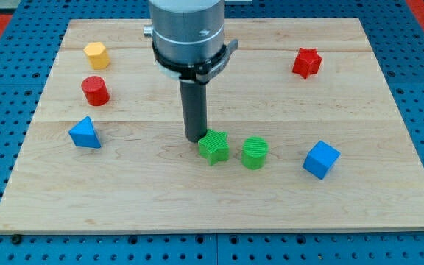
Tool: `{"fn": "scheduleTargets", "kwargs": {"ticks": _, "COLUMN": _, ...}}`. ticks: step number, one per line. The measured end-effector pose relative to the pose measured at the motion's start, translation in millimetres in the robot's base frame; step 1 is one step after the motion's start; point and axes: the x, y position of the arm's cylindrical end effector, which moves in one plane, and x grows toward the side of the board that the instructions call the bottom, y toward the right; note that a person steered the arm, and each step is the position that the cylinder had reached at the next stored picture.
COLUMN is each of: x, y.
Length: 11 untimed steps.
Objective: Place the blue cube below to the red star
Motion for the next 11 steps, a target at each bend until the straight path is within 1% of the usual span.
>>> {"fn": "scheduleTargets", "kwargs": {"ticks": 1, "x": -9, "y": 26}}
{"fn": "scheduleTargets", "kwargs": {"ticks": 2, "x": 4, "y": 51}}
{"fn": "scheduleTargets", "kwargs": {"ticks": 4, "x": 60, "y": 17}}
{"fn": "scheduleTargets", "kwargs": {"ticks": 5, "x": 79, "y": 28}}
{"fn": "scheduleTargets", "kwargs": {"ticks": 6, "x": 97, "y": 87}}
{"fn": "scheduleTargets", "kwargs": {"ticks": 7, "x": 107, "y": 162}}
{"fn": "scheduleTargets", "kwargs": {"ticks": 8, "x": 63, "y": 172}}
{"fn": "scheduleTargets", "kwargs": {"ticks": 9, "x": 44, "y": 198}}
{"fn": "scheduleTargets", "kwargs": {"ticks": 10, "x": 4, "y": 201}}
{"fn": "scheduleTargets", "kwargs": {"ticks": 11, "x": -5, "y": 197}}
